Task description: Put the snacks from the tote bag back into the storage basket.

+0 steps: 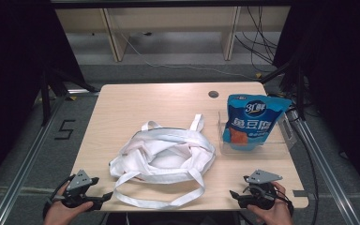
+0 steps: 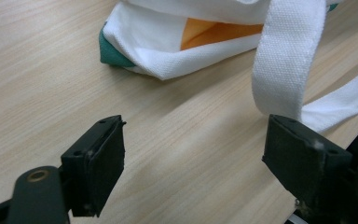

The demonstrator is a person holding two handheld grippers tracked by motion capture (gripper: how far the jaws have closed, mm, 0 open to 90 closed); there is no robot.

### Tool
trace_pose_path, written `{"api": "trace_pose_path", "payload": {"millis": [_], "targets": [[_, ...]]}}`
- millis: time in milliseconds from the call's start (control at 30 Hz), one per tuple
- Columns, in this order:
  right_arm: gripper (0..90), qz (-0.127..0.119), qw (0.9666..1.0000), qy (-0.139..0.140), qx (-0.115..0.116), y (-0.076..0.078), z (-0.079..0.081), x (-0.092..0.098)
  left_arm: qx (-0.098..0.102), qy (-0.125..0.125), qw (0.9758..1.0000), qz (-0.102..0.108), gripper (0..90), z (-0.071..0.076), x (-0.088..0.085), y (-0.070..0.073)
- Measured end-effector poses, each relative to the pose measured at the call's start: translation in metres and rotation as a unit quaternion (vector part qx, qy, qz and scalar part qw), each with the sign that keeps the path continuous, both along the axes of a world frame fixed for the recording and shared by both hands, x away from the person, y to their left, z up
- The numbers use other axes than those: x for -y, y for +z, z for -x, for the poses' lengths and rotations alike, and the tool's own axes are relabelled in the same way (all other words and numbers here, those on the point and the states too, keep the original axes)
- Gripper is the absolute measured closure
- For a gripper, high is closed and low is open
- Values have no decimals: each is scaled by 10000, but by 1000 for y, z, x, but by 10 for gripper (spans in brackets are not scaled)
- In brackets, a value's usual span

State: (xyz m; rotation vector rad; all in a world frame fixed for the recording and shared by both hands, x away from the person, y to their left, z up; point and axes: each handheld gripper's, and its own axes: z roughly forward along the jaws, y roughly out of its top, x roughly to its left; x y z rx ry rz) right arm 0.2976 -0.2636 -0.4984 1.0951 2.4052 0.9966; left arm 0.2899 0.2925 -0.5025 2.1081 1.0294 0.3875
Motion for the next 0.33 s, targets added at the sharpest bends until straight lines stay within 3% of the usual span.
{"api": "trace_pose_path", "payload": {"millis": [33,100,233,333], "targets": [[238,9,10000,14,7,0,0,0,1,-4,10000,-7,198,0,0,0],[238,-19,9995,-129,-299,2,3,-2,-1,-3,10000,-5,198,0,0,0],[238,4,9998,-64,-178,0,2,-2,-1,1,10000,-1,198,0,0,0],[237,-1,9994,-152,-309,1,3,-2,2,-2,10000,-4,198,0,0,0]]}}
